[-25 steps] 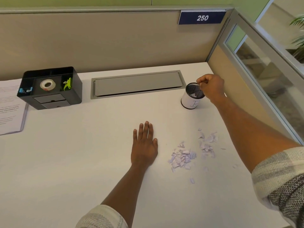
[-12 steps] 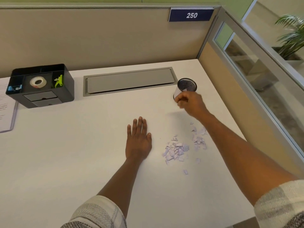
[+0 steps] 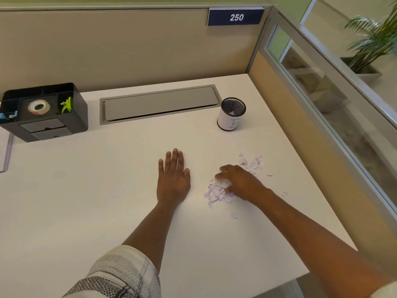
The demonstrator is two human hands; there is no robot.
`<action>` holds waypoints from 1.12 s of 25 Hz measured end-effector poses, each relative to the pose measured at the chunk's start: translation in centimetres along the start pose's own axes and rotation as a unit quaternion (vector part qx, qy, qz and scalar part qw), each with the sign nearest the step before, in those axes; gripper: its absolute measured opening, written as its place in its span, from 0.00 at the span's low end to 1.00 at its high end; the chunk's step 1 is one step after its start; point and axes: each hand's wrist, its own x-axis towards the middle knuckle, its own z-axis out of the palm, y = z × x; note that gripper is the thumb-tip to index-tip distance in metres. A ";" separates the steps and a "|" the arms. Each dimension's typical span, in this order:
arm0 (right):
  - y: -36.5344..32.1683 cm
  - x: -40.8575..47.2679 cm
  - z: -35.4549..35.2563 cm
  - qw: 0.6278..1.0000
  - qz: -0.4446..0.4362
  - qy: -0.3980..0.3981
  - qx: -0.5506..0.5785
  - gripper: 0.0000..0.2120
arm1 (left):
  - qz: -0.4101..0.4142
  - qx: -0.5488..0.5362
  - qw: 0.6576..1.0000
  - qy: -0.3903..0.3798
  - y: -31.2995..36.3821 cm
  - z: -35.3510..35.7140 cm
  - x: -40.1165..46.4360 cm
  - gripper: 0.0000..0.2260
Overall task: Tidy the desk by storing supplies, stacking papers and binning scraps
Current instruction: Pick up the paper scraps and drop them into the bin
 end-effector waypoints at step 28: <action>-1.1 4.9 -8.4 0.924 0.035 0.269 0.270 0.09 | 0.003 -0.015 1.000 0.011 0.0 0.2 0.1 0.28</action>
